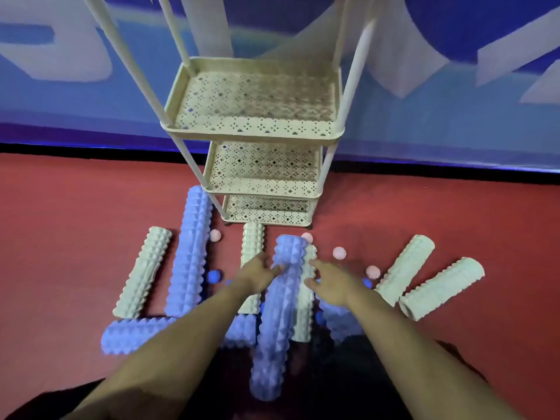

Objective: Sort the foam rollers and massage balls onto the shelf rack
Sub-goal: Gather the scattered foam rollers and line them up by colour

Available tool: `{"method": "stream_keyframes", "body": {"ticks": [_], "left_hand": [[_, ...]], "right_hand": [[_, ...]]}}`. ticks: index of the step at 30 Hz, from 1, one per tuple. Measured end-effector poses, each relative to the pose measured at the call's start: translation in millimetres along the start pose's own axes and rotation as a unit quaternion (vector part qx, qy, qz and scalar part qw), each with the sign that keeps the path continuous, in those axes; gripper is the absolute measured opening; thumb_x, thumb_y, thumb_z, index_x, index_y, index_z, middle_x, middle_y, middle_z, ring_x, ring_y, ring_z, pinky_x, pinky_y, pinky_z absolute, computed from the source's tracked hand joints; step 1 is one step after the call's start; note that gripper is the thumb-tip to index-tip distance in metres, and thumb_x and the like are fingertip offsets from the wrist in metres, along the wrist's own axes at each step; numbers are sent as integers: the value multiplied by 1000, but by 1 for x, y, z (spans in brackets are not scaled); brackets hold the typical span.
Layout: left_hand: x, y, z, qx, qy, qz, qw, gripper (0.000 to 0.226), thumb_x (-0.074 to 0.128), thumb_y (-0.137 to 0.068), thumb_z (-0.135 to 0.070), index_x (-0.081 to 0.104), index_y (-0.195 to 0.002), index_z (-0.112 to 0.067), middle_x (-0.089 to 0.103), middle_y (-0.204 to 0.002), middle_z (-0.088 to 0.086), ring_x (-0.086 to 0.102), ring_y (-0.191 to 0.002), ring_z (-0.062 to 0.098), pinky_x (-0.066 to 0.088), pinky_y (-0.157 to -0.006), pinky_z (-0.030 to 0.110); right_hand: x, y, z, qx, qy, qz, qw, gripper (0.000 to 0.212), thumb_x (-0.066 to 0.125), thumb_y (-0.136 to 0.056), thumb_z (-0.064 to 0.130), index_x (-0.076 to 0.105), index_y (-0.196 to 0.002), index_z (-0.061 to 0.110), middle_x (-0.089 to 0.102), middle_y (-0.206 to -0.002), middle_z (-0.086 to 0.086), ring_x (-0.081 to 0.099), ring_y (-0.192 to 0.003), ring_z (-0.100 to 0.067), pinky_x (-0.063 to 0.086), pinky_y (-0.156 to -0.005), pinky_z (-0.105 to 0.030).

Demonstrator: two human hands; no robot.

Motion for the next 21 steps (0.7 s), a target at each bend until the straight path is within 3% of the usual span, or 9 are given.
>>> {"method": "stream_keyframes", "body": {"ticks": [3, 5, 7, 9, 11, 14, 16, 18, 21], "left_hand": [[21, -30, 20, -42, 24, 9, 999, 59, 68, -93, -41, 46, -137, -10, 58, -107, 0, 57, -86, 18, 43, -63, 20], [41, -48, 37, -71, 63, 20, 995, 63, 75, -86, -43, 47, -131, -9, 58, -99, -2, 56, -77, 14, 44, -55, 19], [58, -62, 48, -95, 104, 24, 990, 69, 84, -78, -39, 52, -123, 1, 58, -94, -1, 57, -76, 11, 52, -59, 27], [70, -70, 51, -101, 119, 18, 988, 52, 88, -75, -29, 56, -110, -7, 58, -95, 0, 59, -79, 10, 50, -56, 23], [81, -77, 53, -117, 136, -2, 984, 55, 91, -69, -25, 54, -108, -12, 63, -104, 3, 63, -84, 12, 47, -52, 18], [88, -80, 50, -114, 154, -30, 981, 43, 89, -72, -14, 48, -81, -25, 57, -80, -6, 58, -71, 10, 47, -50, 17], [87, -78, 51, -113, 147, -36, 982, 47, 94, -64, -30, 52, -85, -25, 61, -82, -7, 61, -72, 7, 52, -57, 22], [82, -75, 55, -89, 128, -52, 986, 71, 95, -49, -53, 59, -100, -21, 68, -94, -6, 68, -84, 9, 58, -68, 30], [64, -59, 43, -46, 151, -67, 985, 66, 97, -56, -39, 56, -104, -23, 67, -98, -12, 66, -91, 7, 51, -69, 21]], "right_hand": [[11, -23, -10, 17, 18, -25, 999, 48, 47, -101, 42, 41, -146, 26, 55, -142, -7, 53, -128, -32, 43, -104, -41], [16, -34, -12, 24, 34, -6, 999, 48, 50, -99, 42, 44, -143, 24, 53, -144, -6, 52, -130, -31, 43, -104, -43], [16, -45, -13, 20, 39, 4, 999, 50, 51, -98, 45, 44, -143, 25, 51, -146, -4, 51, -131, -30, 43, -105, -45], [13, -55, -12, 7, 53, 0, 999, 49, 52, -97, 45, 44, -141, 27, 54, -142, -5, 55, -125, -32, 46, -101, -45], [8, -61, -13, 1, 56, -5, 998, 47, 51, -97, 43, 44, -140, 27, 55, -138, -6, 56, -121, -32, 48, -97, -44], [1, -63, -16, -1, 65, -12, 998, 52, 50, -98, 43, 39, -147, 31, 52, -141, -4, 53, -125, -30, 47, -98, -44], [-3, -63, -16, -7, 51, -24, 998, 53, 51, -98, 43, 37, -148, 32, 51, -141, -2, 53, -125, -29, 47, -98, -43], [-6, -63, -14, -10, 44, -25, 999, 55, 51, -99, 43, 35, -150, 32, 50, -143, -2, 53, -126, -29, 47, -97, -41], [-9, -64, -10, -7, 32, -15, 999, 55, 54, -96, 46, 39, -147, 32, 50, -144, -2, 54, -125, -30, 48, -98, -42]]}}
Point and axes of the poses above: each hand's wrist, its own y-axis away from the middle knuckle, its own x-axis out of the palm, z = x × y, the point moved 2 cm from there along -y, towards the middle knuckle
